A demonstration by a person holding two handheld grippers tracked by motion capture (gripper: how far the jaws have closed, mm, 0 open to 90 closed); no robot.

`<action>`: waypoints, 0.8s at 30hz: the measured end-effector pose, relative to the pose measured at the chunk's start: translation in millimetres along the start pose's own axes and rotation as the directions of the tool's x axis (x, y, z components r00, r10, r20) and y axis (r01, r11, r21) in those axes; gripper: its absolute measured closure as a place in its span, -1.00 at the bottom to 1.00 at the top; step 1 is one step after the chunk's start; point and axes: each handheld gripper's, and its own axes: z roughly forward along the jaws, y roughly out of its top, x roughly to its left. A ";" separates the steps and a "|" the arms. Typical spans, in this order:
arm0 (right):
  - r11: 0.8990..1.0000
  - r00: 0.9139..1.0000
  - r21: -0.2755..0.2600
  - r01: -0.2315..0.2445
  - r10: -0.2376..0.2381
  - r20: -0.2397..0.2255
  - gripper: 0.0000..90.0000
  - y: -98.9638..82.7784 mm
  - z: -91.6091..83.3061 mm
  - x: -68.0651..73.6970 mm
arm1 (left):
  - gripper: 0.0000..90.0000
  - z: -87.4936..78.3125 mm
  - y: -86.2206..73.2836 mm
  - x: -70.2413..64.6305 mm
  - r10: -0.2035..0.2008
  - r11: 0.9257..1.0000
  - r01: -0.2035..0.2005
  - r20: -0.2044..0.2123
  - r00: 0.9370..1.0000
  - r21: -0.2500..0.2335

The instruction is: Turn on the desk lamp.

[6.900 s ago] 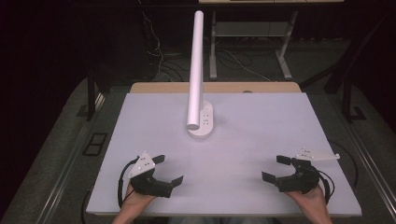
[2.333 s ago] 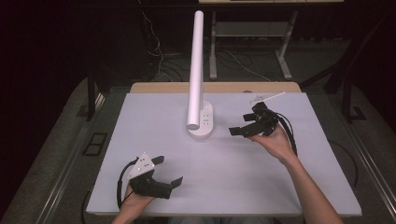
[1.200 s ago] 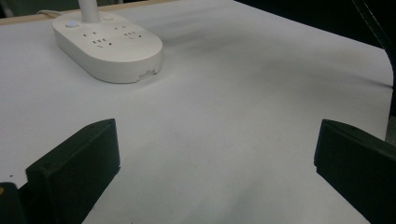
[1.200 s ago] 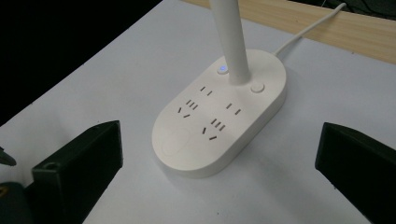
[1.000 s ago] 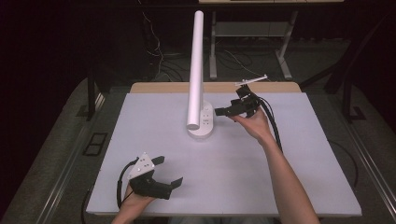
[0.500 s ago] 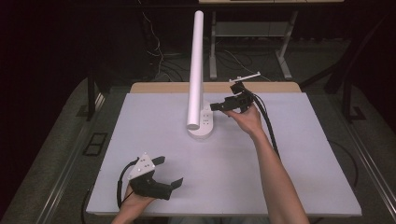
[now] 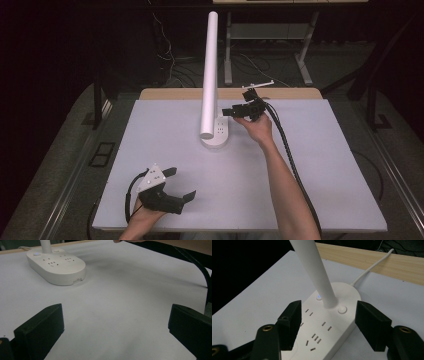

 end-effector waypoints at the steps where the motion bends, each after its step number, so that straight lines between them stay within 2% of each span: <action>1: 1.000 1.000 -0.004 0.002 -0.002 -0.005 -0.09 0.1 1.3 -1.3 | -1.00 0.0 0.0 0.0 -0.001 1.000 0.001 0.000 1.000 0.000; 7: 1.000 1.000 0.002 -0.025 0.025 -0.005 0.09 1.7 8.9 -8.3 | -1.00 -0.1 0.0 0.0 0.001 1.000 -0.001 0.002 1.000 0.001; 13: 0.999 0.999 0.020 -0.026 0.027 -0.031 0.45 3.7 18.1 -10.9 | -1.00 -0.2 0.2 -0.1 0.001 1.000 -0.001 0.005 1.000 -0.001; 17: 0.999 0.999 0.030 -0.032 0.033 -0.035 0.69 3.3 24.9 -10.7 | -1.00 -0.1 0.3 0.1 -0.002 1.000 0.002 0.008 1.000 -0.003; 18: 0.999 0.999 0.030 -0.032 0.033 -0.035 0.69 3.3 24.9 -10.7 | -1.00 -0.1 0.3 -0.1 -0.001 1.000 0.001 0.009 1.000 -0.003; 19: 0.999 0.999 0.035 -0.030 0.031 -0.031 0.79 2.2 29.1 -11.7 | -1.00 -0.1 0.3 -0.4 -0.002 1.000 0.002 0.010 1.000 -0.004; 24: 0.998 0.999 0.042 -0.037 0.038 -0.027 0.98 -2.1 38.2 -15.4 | -1.00 -0.1 0.4 -0.3 0.000 1.000 0.000 0.013 1.000 -0.004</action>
